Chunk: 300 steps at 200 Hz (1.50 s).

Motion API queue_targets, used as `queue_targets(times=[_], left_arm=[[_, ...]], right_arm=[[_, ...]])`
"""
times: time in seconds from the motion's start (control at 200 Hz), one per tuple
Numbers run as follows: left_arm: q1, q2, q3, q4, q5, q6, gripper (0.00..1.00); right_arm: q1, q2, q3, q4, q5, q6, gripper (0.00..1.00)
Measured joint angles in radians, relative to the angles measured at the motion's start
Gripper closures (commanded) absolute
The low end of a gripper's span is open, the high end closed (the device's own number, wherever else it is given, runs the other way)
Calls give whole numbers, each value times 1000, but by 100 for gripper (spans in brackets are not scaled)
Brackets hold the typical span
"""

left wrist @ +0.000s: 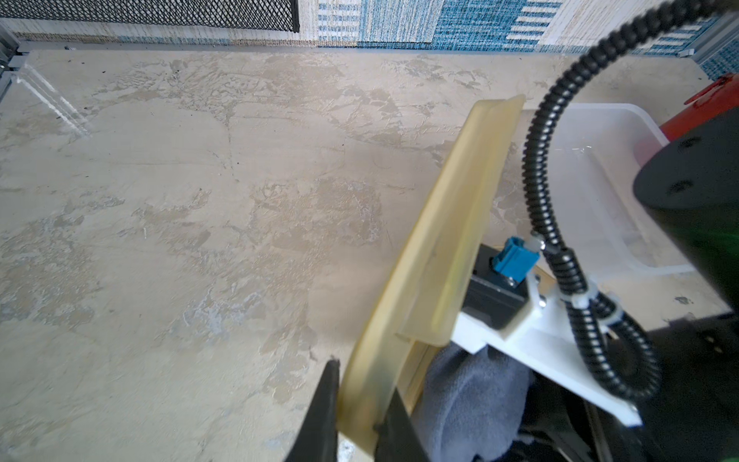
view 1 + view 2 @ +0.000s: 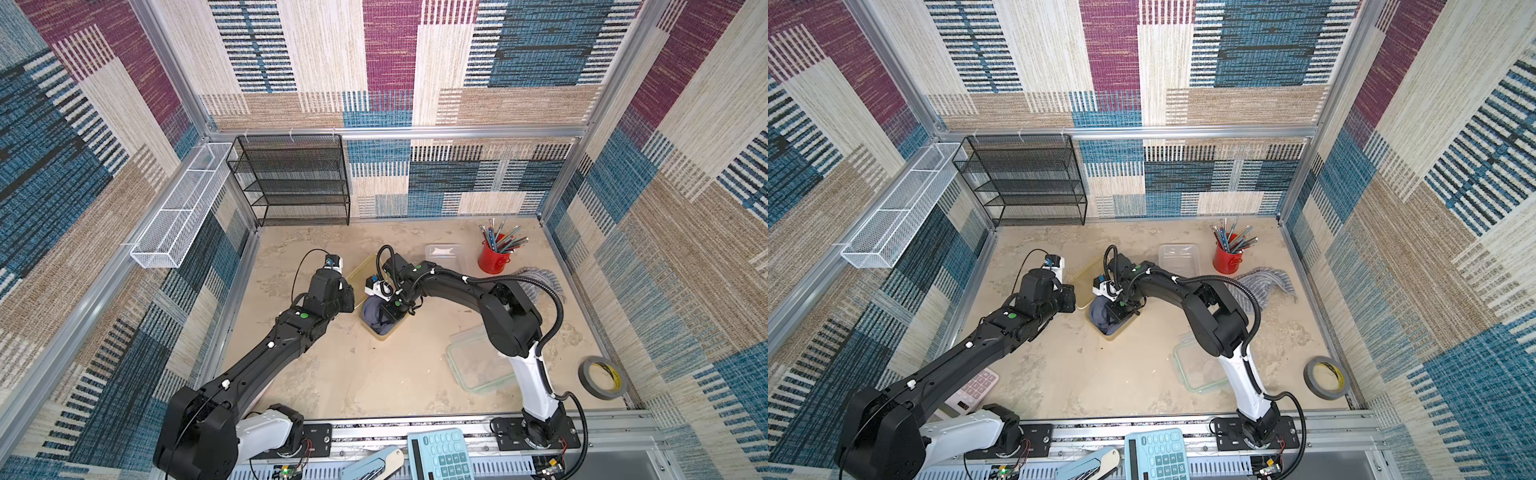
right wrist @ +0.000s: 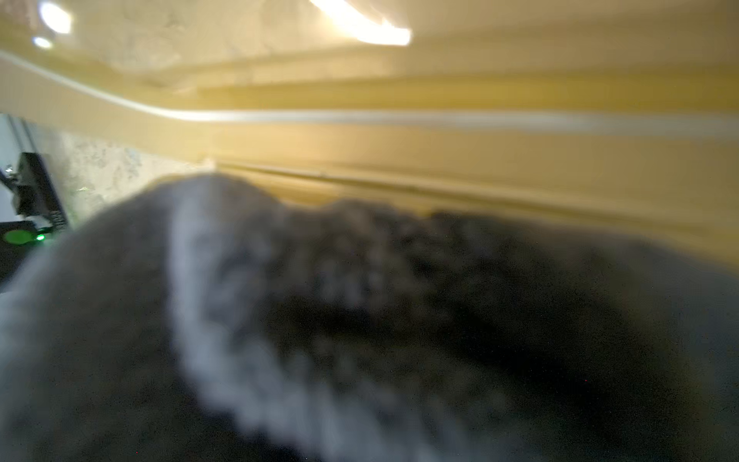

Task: Wipe the insides of the lunch boxes
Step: Wipe the dirt inside the lunch box.

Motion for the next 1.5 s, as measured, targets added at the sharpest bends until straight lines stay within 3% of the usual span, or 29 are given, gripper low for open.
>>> queue_targets(times=[0.321, 0.566, 0.741, 1.222, 1.503], left_arm=[[0, -2, -8, -2, 9, 2, 100], [0, -3, -17, 8, 14, 2, 100], [0, -4, -18, 19, 19, 1, 100], [4, -26, -38, 29, -11, -15, 100], [4, -27, -39, 28, -35, -14, 100]], right_arm=[[-19, 0, 53, -26, 311, 2, 82], [-18, 8, 51, 2, 367, 12, 83], [-25, -30, -9, 81, 312, 42, 85], [-9, -31, -83, 300, -75, 219, 86], [23, -36, -110, 323, -174, 186, 87]])
